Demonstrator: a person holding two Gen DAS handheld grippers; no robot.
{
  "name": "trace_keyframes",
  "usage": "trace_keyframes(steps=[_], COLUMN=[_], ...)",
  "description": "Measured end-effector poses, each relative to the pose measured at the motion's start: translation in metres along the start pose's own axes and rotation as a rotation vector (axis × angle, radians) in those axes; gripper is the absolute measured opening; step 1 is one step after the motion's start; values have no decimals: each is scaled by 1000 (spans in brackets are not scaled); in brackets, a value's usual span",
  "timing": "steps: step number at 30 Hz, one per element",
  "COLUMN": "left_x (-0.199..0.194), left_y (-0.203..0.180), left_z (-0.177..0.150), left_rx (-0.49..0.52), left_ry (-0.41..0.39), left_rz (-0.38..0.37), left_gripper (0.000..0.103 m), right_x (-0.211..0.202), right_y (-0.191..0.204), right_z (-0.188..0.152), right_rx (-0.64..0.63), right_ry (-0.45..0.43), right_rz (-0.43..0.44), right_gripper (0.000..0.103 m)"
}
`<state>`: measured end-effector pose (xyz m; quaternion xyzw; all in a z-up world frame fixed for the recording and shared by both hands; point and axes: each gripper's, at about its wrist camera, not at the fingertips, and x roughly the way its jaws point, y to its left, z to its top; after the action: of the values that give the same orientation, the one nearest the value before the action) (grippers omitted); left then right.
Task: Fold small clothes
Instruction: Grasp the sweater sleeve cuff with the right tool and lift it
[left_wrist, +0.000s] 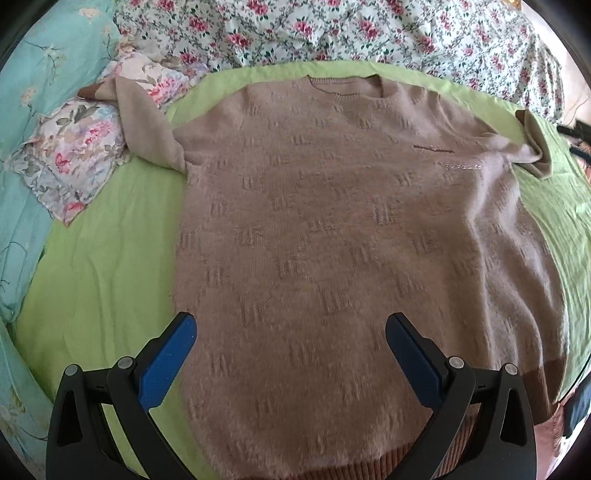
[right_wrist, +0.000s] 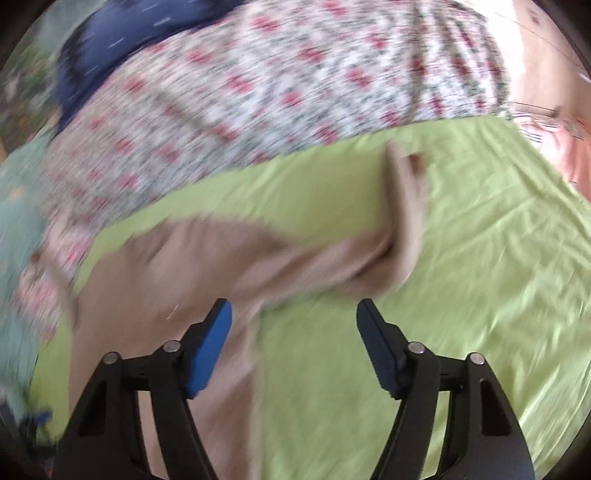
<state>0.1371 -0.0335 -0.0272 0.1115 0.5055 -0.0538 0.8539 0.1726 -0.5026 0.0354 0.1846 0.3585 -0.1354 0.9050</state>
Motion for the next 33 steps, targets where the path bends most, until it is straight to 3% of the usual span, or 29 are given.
trace_keyframes(steps=[6, 11, 12, 14, 15, 17, 22, 28, 33], left_x=[24, 39, 42, 47, 49, 50, 47, 38, 33], left_y=[-6, -5, -5, -6, -6, -9, -8, 6, 29], left_z=[17, 31, 33, 37, 38, 40, 38, 31, 34], left_rx=[-9, -24, -30, -37, -37, -35, -39, -96, -160], left_ry=[53, 64, 73, 82, 82, 76, 58, 30, -17], left_rz=[16, 45, 40, 30, 27, 16, -8, -51, -117], left_gripper=[102, 102, 102, 102, 102, 102, 102, 102, 102], right_x=[63, 123, 135, 154, 157, 151, 115, 81, 71], right_y=[-48, -65, -68, -73, -71, -56, 15, 131, 238], right_z=[86, 122, 125, 123, 120, 112, 84, 40, -12], right_rx=[135, 159, 164, 163, 156, 109, -17, -104, -217], right_ry=[-22, 25, 42, 77, 82, 58, -5, -48, -15], right_rz=[-80, -167, -182, -182, -165, -121, 106, 402, 601], right_gripper=[48, 47, 42, 17, 10, 10, 10, 10, 10])
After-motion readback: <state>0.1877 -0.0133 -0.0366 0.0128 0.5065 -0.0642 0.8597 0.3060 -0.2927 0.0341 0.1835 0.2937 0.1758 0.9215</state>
